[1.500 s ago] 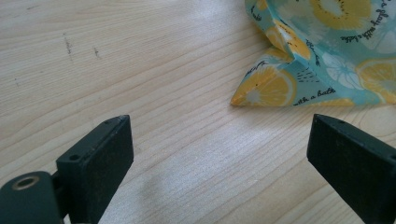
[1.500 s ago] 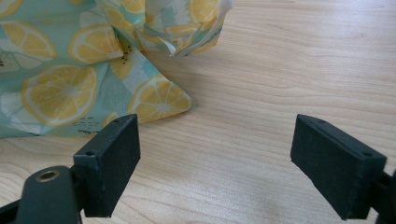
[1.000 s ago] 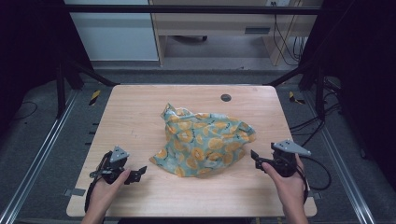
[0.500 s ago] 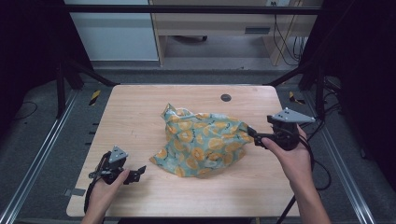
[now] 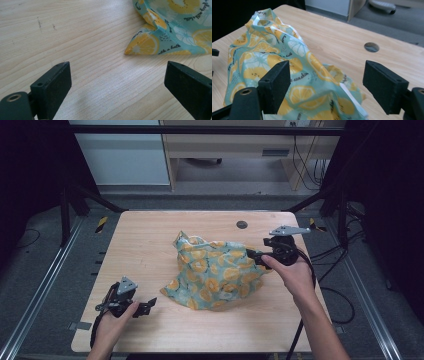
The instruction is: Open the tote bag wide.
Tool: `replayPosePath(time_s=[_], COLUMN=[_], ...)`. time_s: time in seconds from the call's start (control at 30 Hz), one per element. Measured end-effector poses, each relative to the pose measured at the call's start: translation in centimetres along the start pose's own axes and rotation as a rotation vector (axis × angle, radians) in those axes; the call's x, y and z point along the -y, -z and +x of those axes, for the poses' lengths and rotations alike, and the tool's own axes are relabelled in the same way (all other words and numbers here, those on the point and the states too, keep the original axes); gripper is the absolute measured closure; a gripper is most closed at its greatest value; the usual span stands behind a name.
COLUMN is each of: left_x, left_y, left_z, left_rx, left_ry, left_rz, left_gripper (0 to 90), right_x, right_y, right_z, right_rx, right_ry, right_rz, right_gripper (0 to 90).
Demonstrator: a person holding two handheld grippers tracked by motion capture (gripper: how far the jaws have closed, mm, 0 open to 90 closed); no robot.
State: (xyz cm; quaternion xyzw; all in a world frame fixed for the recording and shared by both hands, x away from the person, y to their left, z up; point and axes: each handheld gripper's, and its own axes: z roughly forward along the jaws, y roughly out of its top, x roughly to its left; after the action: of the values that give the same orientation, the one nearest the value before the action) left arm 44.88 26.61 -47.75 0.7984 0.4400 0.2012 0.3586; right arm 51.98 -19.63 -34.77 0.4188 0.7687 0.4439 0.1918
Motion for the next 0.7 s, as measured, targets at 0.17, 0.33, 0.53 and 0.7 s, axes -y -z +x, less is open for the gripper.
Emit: replayPosePath(time_s=[0.17, 0.33, 0.53, 0.7], left_x=[0.0, 0.0, 0.0, 0.0], left_y=[0.0, 0.0, 0.0, 0.0], left_z=[0.0, 0.0, 0.0, 0.0], left_rx=[0.002, 0.004, 0.002, 0.001], left_ry=[-0.002, -0.006, -0.002, -0.003], left_rz=[0.002, 0.002, 0.0, 0.002], left_gripper=[6.9, 6.9, 7.0, 7.0], right_x=[-0.4, -0.4, -0.1, 0.4], right_y=[-1.7, -2.4, -2.6, -2.6], right_z=[0.0, 0.2, 0.5, 0.4], right_rx=[-0.022, -0.036, -0.027, -0.049], right_ry=[-0.02, -0.012, 0.011, 0.025], right_rz=[0.019, 0.044, 0.072, 0.097], right_gripper=[26.7, 35.5, 48.5, 70.5])
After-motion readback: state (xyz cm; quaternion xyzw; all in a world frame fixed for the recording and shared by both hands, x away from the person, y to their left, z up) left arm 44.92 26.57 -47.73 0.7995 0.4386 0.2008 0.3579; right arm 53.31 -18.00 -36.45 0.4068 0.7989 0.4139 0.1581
